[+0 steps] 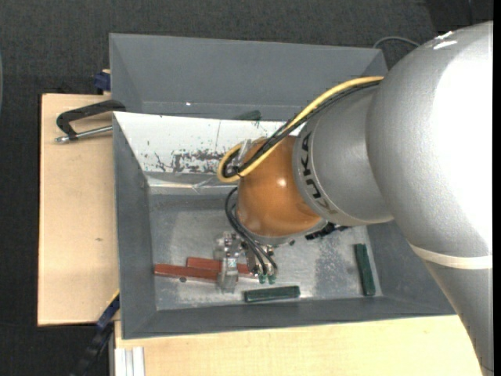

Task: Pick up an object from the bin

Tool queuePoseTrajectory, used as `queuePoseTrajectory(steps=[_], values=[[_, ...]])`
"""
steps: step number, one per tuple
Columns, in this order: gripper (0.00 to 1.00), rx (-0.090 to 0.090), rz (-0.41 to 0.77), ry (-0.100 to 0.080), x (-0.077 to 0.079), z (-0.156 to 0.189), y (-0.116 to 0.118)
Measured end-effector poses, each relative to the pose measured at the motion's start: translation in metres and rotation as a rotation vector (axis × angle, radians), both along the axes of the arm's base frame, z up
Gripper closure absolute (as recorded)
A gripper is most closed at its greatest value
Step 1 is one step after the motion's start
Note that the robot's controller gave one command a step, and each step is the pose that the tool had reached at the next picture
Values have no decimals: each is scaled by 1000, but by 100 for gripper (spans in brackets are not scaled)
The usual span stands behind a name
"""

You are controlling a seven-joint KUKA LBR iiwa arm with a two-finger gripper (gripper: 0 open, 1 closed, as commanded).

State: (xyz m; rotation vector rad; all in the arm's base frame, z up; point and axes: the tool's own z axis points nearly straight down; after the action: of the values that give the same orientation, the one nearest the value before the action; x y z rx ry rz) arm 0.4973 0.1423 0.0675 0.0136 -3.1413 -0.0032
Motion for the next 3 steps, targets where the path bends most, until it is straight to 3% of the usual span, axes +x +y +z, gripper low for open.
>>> queuePoseTrajectory(steps=[3], values=[[100,-1,6,0,-1,53,0]])
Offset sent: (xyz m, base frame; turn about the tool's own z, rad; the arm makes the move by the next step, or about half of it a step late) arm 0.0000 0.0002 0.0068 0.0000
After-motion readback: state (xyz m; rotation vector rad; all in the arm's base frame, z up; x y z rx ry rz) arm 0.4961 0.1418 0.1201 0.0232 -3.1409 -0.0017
